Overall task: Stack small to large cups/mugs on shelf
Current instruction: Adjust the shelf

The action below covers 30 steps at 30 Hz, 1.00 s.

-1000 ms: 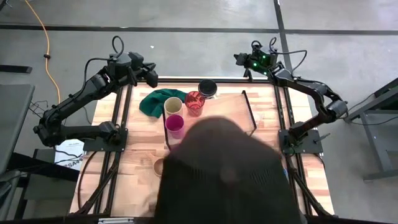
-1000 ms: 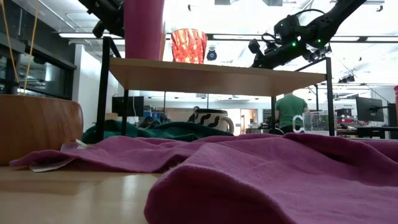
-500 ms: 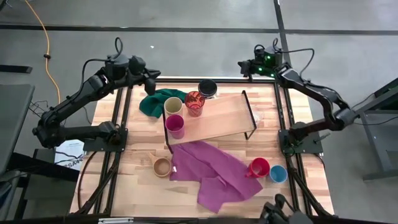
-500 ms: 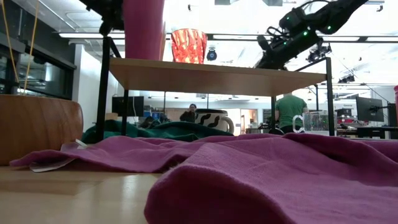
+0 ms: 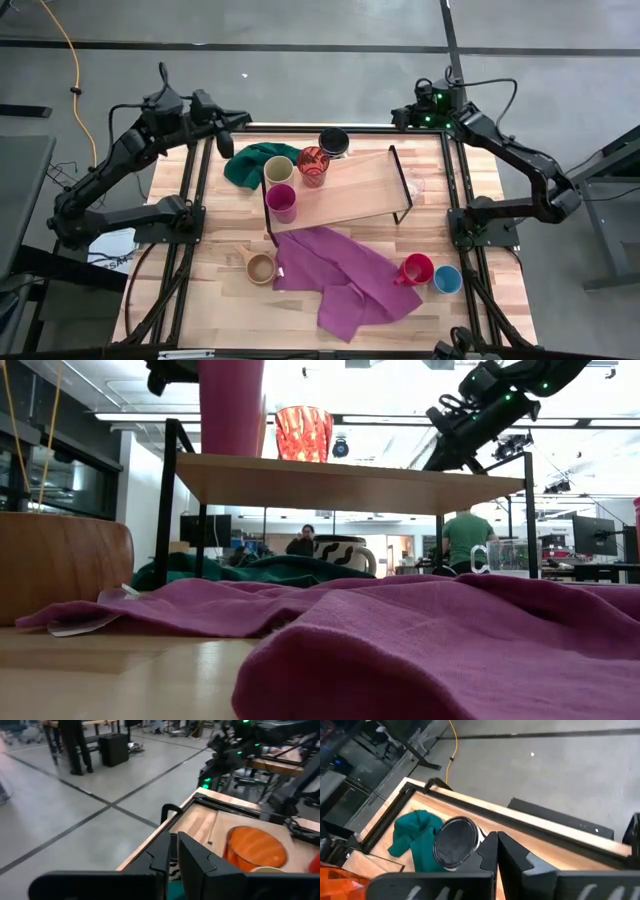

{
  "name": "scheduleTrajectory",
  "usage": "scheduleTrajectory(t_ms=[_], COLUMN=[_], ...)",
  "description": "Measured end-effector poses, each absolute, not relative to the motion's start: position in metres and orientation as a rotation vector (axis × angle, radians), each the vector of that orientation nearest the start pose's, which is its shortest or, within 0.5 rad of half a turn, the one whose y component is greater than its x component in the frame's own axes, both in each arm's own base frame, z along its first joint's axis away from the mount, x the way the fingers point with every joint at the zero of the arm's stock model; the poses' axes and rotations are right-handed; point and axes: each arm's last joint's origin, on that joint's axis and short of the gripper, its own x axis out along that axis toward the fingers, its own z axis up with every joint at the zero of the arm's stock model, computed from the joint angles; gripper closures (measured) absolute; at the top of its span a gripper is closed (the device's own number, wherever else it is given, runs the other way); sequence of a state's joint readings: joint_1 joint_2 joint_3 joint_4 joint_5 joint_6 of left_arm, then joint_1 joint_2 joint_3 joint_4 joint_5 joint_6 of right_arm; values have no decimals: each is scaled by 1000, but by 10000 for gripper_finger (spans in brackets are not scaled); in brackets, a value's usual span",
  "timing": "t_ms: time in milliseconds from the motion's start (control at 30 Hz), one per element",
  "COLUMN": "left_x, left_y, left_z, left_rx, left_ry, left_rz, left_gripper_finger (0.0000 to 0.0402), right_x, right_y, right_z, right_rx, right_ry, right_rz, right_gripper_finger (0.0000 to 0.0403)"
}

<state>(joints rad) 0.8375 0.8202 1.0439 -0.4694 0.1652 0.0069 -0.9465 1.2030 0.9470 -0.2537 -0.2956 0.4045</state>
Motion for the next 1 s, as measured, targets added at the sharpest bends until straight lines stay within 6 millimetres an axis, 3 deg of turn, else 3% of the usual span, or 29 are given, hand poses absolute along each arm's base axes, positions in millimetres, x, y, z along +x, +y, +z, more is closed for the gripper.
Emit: scheduleTrajectory(t_ms=[267, 1000], left_x=[106, 96], left_y=[106, 97], left_z=[383, 385], left_rx=[-107, -102], left_ry=[261, 262], left_rz=[545, 611], left_gripper_finger=[378, 378], right_x=[161, 163], right_y=[-203, -193], right_z=[294, 282], right_rx=[782, 907], right_ry=[321, 431], right_rz=[-716, -682], right_gripper_finger=[403, 403])
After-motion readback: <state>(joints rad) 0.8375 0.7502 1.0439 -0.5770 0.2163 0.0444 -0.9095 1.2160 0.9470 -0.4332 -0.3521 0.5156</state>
